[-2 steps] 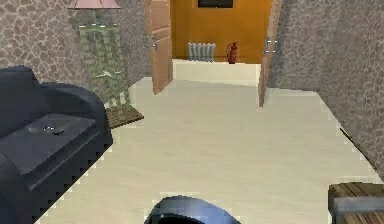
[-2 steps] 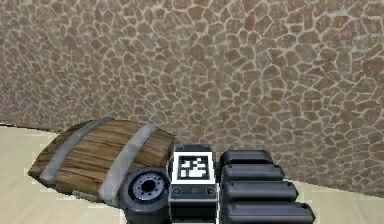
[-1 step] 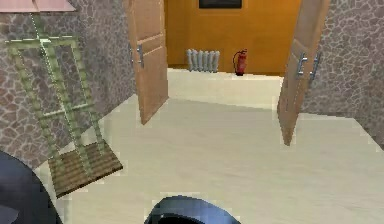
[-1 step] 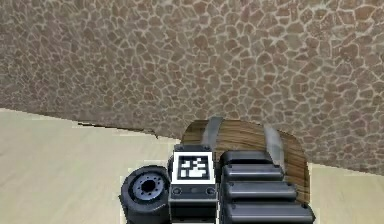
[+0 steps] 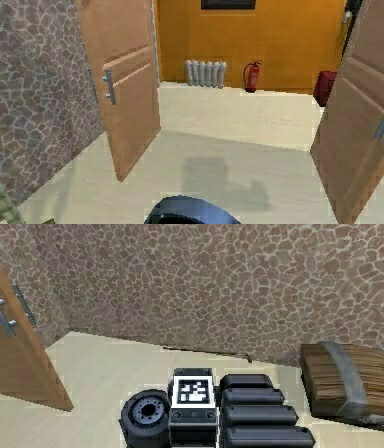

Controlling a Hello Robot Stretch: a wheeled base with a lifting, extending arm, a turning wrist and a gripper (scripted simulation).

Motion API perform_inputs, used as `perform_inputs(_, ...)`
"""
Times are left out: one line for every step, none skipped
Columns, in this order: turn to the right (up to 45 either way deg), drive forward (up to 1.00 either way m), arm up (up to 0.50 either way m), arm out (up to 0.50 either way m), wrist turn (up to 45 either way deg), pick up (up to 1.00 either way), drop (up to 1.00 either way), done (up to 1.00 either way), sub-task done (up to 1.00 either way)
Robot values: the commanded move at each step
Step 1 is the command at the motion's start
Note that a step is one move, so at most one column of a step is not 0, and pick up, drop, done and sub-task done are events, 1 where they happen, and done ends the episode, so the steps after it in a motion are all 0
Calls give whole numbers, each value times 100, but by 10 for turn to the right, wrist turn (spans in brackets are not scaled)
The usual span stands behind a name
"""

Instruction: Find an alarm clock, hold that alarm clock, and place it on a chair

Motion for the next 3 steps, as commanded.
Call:
perform_inputs(0,100,0,0,0,0,0,0,0)
perform_inputs(0,100,0,0,0,0,0,0,0)
perform_inputs(0,40,0,0,0,0,0,0,0)
